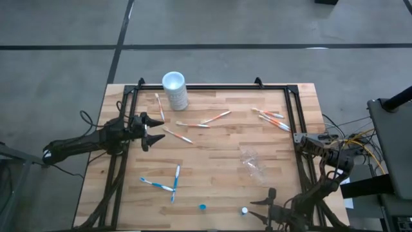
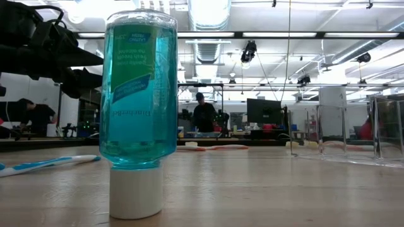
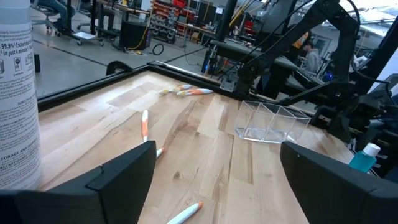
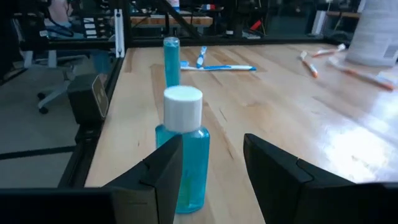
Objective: Pick & Place toothbrushing station
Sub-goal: Put the mouthwash into the middle section of the transparent organizer
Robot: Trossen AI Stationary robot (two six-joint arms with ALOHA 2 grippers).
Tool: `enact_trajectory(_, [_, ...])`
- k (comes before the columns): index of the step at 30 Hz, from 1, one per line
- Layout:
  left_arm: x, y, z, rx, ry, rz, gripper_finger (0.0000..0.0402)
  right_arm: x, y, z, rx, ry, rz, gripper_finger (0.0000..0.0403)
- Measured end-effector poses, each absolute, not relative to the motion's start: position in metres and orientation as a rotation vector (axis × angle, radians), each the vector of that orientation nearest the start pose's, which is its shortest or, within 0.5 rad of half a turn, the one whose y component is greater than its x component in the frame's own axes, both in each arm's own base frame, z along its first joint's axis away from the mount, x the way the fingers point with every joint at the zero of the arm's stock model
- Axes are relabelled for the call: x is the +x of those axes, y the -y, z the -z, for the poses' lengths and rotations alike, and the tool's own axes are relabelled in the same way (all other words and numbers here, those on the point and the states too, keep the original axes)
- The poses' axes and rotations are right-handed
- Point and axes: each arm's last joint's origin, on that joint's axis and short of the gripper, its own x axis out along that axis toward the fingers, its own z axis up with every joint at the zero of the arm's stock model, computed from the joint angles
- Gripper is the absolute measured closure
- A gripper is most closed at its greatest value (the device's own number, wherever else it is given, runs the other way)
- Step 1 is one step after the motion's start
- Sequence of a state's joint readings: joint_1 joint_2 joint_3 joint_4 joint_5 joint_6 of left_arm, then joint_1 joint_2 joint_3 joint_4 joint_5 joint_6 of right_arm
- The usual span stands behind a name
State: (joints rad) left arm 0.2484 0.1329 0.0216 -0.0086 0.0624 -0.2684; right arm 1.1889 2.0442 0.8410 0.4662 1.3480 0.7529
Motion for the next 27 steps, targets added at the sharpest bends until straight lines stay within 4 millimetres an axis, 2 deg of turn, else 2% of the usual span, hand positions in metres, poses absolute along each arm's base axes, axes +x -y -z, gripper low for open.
enact_trajectory(9, [0.102,-0.024,-0.159,-0.286,-0.093,-0.201,0.0052,0.153,-0.305,-0.086,0.062,-0.133,0.221,0.0238])
enact_trajectory(15, [0.102,-0.024,-0.159,-0.286,-0.093,-0.201,0.0053,0.154,-0.308,-0.088,-0.021,-0.142,0.205,0.0238])
enact_trajectory(27, [0.102,-0.024,-0.159,-0.286,-0.093,-0.200,0.0053,0.161,-0.313,-0.093,-0.037,-0.165,0.178,0.0238])
